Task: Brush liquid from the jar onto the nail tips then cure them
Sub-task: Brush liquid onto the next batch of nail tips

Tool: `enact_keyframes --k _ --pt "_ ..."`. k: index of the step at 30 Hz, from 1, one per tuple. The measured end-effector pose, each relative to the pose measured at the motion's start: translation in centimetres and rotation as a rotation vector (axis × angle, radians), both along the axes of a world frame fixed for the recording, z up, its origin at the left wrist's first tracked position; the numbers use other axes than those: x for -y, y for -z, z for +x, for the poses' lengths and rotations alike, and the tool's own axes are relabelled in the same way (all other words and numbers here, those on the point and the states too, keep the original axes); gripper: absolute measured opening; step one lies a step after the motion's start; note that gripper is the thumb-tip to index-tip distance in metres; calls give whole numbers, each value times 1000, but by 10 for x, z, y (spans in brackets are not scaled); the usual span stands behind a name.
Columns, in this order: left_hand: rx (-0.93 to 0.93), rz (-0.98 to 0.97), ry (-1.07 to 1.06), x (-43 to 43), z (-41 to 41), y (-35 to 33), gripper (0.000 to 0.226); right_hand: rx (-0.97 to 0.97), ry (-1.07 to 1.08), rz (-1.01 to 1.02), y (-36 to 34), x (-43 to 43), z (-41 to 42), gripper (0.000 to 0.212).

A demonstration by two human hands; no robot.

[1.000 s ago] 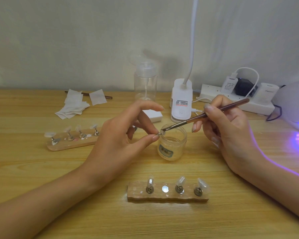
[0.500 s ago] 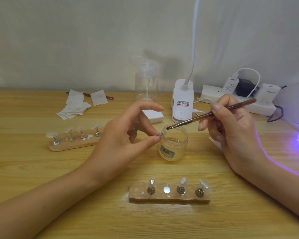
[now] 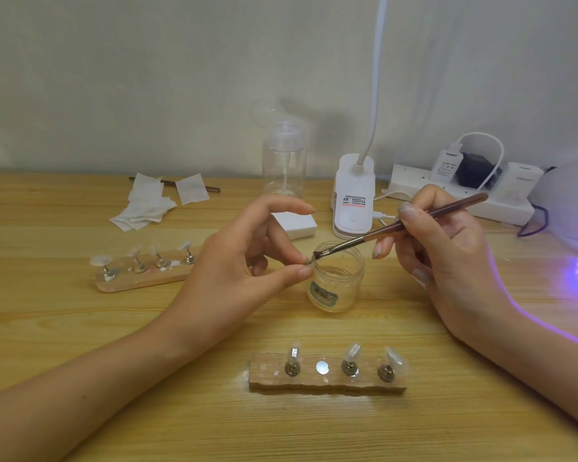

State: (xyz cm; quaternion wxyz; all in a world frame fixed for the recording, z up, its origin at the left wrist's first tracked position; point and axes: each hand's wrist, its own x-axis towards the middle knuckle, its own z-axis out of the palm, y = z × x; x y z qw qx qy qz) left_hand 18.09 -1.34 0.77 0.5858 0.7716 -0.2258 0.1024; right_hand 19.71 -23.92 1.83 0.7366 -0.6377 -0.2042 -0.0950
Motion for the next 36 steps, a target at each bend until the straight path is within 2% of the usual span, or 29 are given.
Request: enact_keyframes --k 15,22,26,30,36 --pt "-9 -8 -1 0 1 2 50 -57 100 -22 4 4 4 26" --pt "-41 -157 -3 1 -5 -10 49 -79 100 -11 2 2 3 27" --pt "38 -272 -3 0 -10 -33 60 -78 96 6 2 3 3 24" --pt "188 -185 63 -2 -22 -61 71 -82 89 17 1 4 3 21" --pt "265 129 160 9 -50 -60 76 -71 98 14 1 4 2 26"
